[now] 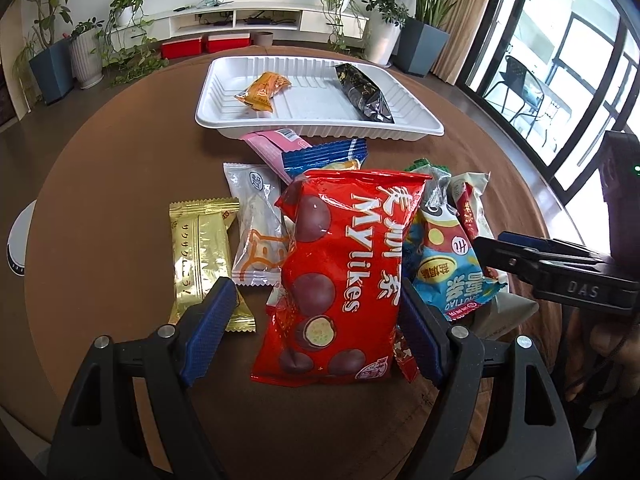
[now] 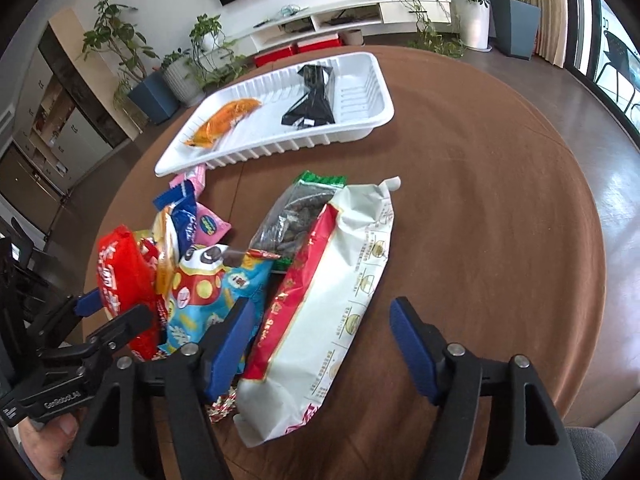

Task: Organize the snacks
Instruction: 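Grasp the red Mylikes bag with the left tool while the right tool grasps the white-and-red packet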

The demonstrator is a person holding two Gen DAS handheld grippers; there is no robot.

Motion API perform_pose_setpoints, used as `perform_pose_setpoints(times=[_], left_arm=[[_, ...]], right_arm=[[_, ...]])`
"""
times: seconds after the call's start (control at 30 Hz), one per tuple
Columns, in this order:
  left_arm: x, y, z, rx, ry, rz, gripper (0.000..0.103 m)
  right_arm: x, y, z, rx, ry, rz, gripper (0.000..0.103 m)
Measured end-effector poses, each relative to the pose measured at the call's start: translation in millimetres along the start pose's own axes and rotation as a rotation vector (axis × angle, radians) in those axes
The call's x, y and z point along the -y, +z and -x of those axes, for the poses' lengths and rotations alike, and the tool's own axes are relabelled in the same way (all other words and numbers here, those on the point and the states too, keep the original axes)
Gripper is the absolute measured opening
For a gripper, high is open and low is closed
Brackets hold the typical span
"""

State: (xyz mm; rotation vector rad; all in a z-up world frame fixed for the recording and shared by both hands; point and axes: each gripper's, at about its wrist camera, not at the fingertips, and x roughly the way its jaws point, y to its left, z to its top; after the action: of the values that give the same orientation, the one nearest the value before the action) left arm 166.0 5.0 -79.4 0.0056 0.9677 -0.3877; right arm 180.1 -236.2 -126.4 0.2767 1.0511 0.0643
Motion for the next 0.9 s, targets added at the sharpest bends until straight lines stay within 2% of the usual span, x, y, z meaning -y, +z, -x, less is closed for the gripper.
perform_pose_setpoints(times=[0.23,0.33,0.43,0.53,0.57,0.7,0.77,0.9], left_arm=[[1,0,-5,0.000,-0.002,-0.002,0.072],[2,0,-6,0.000,-0.011,-0.010,0.061],[2,0,-5,0.003,-0.011,-0.009,0.059],[0,1,-4,0.006,-0.011,-0.005,0.059],[0,0,-3,0.008,-0.016,-0.004,0.055],[0,-1,-2,0.007,-0.015,-0.012,0.052],[1,-2,0,0.008,-0.020,-0.011,0.046],[0,-3,1,0.015,-0.021,-0.021,0.042]], right_arm=[[-9,3,-14,-0.016,-0.049,0.061,0.067],[-12,5,-16,-0.017,-0.065,0.082,0.062],[-12,3,-15,-0.015,-0.082,0.105,0.058],[-10,2,-13,-0.015,-0.084,0.110,0.054],[-9,1,-12,-0.015,-0.083,0.110,0.053],[-9,-1,-9,-0.014,-0.095,0.119,0.048],[-7,-2,-8,-0.013,-0.098,0.121,0.045],[-7,-2,-7,-0.009,-0.101,0.120,0.039]])
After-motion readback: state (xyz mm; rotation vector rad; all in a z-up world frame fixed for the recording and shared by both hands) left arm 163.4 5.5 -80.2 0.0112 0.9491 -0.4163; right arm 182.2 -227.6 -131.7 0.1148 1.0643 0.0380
